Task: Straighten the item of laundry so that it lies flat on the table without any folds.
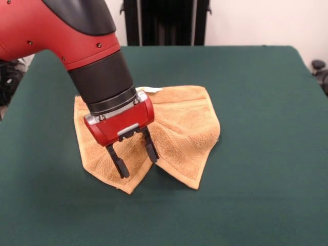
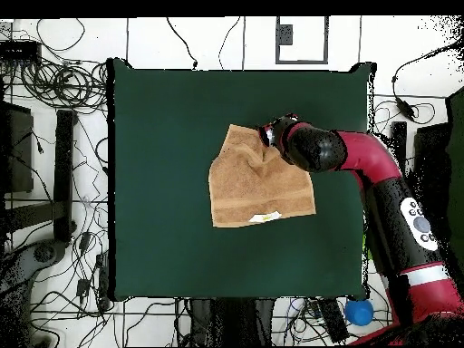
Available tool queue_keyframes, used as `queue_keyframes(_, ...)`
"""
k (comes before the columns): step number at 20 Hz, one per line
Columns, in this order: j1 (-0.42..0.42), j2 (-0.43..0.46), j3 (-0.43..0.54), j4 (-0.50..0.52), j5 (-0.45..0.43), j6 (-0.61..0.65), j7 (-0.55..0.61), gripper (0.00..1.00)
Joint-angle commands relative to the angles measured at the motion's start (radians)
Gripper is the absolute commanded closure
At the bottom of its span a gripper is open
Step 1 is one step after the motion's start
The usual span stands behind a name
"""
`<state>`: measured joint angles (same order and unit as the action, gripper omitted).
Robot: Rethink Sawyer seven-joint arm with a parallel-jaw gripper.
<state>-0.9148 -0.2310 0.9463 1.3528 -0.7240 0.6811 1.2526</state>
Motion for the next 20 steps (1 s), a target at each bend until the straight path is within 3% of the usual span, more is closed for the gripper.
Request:
queue_keyframes(1,0.065,0.045,0.020,0.005,-0.024,0.003,-0.235,0.00)
queue_keyframes(4,0.055,0.056,0.029,0.013,-0.014,-0.001,-0.233,0.00)
queue_keyframes(11,-0.013,0.098,-0.027,0.097,0.003,-0.070,-0.082,0.00)
queue_keyframes(20,-0.046,0.121,-0.026,0.114,0.018,-0.017,-0.117,0.00)
